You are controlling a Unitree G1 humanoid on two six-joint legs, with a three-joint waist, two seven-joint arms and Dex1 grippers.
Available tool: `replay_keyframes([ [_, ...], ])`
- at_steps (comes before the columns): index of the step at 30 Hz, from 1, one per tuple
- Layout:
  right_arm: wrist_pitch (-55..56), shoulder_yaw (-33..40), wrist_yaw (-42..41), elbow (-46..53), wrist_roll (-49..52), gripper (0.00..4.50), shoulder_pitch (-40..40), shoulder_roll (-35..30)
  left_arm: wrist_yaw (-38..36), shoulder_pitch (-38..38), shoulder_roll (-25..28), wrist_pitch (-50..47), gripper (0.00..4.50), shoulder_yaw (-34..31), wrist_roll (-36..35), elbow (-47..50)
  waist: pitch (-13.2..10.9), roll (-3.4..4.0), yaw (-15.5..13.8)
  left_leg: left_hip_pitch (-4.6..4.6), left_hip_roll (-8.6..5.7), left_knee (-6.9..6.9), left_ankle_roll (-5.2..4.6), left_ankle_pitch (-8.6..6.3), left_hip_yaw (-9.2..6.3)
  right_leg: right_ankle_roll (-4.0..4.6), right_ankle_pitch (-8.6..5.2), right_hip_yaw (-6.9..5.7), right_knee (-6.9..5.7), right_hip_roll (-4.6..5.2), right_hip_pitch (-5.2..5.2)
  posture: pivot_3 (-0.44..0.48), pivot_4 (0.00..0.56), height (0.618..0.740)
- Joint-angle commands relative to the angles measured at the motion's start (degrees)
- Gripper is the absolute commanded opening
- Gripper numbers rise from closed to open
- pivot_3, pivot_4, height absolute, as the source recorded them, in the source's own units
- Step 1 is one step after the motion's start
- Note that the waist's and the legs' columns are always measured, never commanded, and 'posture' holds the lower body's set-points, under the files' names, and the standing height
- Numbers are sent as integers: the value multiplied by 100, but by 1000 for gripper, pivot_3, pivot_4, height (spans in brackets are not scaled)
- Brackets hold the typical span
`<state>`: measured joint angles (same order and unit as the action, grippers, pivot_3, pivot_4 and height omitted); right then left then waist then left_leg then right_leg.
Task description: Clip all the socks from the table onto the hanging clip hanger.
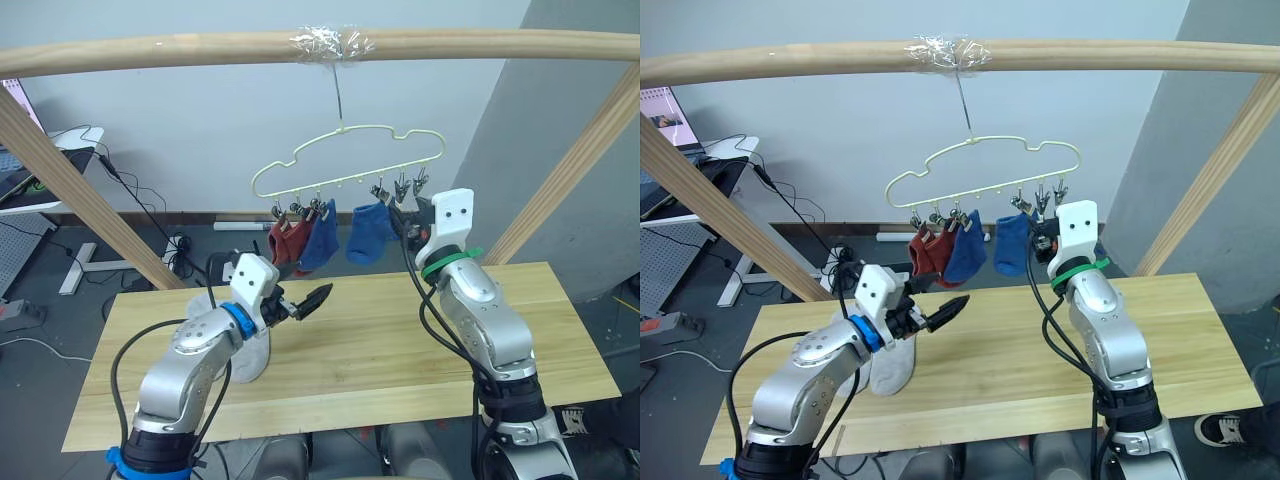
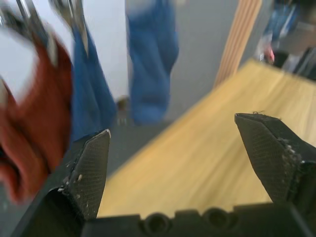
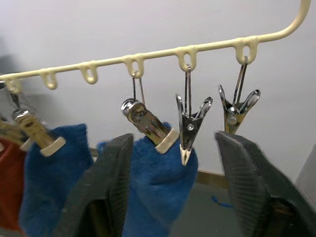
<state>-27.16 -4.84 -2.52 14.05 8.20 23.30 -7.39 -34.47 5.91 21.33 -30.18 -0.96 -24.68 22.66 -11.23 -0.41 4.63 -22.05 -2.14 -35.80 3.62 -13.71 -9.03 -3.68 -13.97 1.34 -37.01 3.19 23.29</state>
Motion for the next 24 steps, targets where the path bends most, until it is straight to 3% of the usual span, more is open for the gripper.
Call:
replay_keyframes([
  [1,350,61,21,-75,-158,1803,189,65,-49,-87,-1,14,4500,-164,-386,542,0,0,-13,0,0,2,0,0,0,1,0,0,1,1,0,-50,185,740],
  [6,567,169,19,-407,-249,1803,360,138,-35,-235,30,34,4500,-301,-693,852,-2,2,-17,1,1,5,0,0,1,4,-2,1,0,0,1,-43,185,740],
  [24,813,419,171,-1092,-285,1803,784,628,-133,-421,187,305,4500,-170,-637,876,-2,3,-153,2,0,4,0,0,1,31,13,1,-2,-1,2,-10,168,740],
])
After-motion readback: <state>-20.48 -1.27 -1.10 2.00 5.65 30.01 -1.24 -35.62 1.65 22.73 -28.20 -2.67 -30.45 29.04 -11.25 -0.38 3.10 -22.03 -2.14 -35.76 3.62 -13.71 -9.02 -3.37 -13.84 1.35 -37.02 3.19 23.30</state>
